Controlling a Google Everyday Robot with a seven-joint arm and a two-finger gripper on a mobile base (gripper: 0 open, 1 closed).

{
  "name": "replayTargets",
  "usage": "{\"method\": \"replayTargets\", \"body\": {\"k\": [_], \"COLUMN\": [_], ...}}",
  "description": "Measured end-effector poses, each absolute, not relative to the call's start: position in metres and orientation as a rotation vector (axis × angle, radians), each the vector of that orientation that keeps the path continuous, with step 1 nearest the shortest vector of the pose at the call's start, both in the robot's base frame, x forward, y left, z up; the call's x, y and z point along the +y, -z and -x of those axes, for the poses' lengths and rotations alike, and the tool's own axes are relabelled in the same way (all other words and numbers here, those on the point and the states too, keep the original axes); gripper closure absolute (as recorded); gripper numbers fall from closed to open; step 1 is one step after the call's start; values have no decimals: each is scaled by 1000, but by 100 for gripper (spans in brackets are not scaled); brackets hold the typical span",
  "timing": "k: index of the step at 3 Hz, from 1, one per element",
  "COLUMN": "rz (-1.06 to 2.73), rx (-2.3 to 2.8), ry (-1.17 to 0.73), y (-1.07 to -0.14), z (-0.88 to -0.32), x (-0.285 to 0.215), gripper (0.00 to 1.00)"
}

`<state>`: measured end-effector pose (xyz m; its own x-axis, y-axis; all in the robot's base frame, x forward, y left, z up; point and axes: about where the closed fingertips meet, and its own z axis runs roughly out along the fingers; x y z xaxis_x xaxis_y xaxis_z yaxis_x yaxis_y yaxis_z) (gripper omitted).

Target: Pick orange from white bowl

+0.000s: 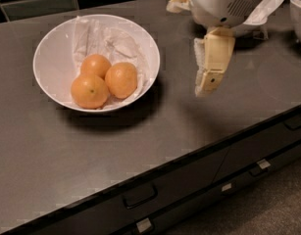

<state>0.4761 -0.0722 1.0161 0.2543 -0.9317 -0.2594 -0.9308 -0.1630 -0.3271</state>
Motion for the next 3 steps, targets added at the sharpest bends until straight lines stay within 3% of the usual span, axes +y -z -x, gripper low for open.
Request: {"method": "replayTargets", "body": {"k": [3], "rz": [2372], "rx": [1355], "ry": [-147], "y": [-986], "z": [-510], "x": [52], "gripper": [0]}}
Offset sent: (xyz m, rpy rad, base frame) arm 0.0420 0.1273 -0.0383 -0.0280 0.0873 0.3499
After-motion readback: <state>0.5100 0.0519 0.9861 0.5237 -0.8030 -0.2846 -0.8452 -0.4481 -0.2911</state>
